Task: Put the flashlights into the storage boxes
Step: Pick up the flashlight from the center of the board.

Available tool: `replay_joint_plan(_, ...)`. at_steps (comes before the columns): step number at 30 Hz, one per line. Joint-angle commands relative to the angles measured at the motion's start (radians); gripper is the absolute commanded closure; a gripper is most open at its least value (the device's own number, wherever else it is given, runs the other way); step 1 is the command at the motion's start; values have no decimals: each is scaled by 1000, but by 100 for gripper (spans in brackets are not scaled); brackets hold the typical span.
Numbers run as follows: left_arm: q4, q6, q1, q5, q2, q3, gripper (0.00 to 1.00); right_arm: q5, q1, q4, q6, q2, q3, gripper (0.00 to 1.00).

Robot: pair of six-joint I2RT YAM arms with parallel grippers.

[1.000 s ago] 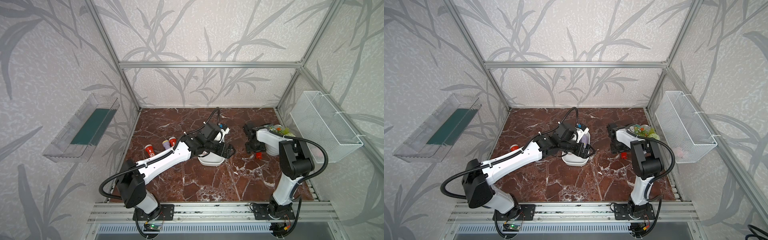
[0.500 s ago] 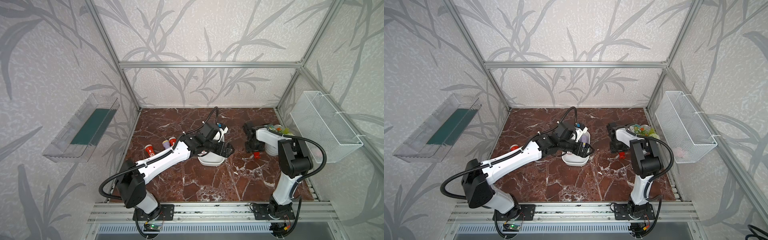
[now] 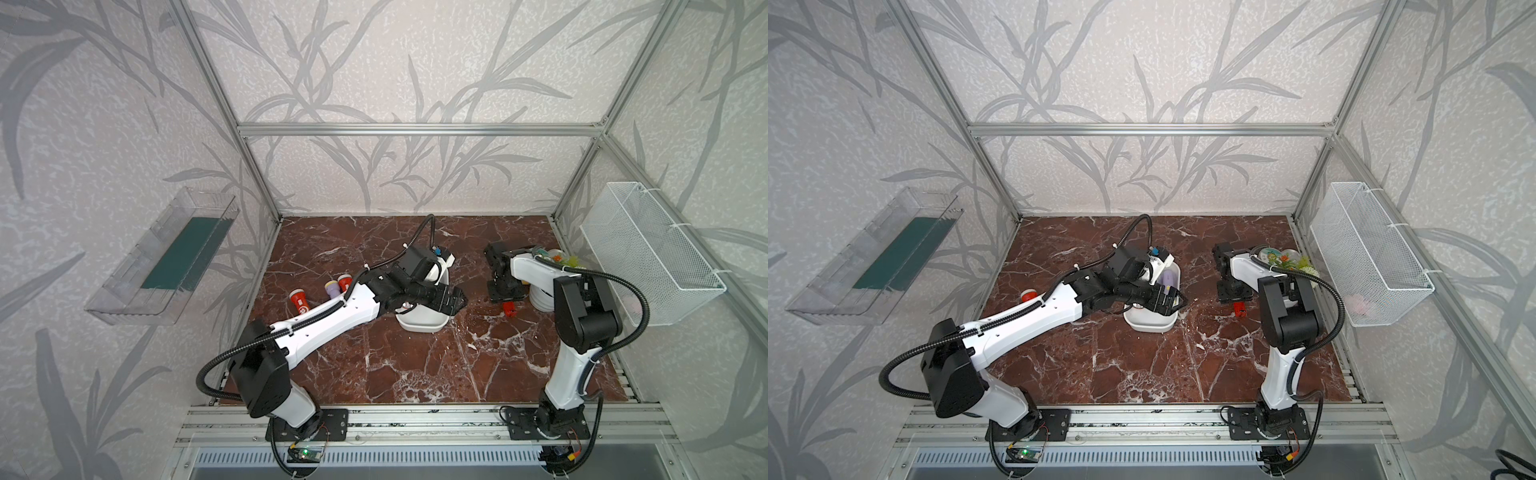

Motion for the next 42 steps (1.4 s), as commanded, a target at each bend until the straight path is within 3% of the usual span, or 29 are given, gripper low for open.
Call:
replay_joint_plan(1,7,0,6,-12,-37,-15,1,-46,4,3,-4,39,-8,52)
replay_joint_plan(14,2,-7,6,-31,-63,-34,1,-74,4,14,-5,41,-13,56)
replay_joint_plan(28,-34,1,6,-120,-144,-89,1,-103,12,1,2,-59,-27,62)
replay_joint_plan(42,-72,1,7,-186,-253,-152,1,-127,166,-97,40,-179,119,63)
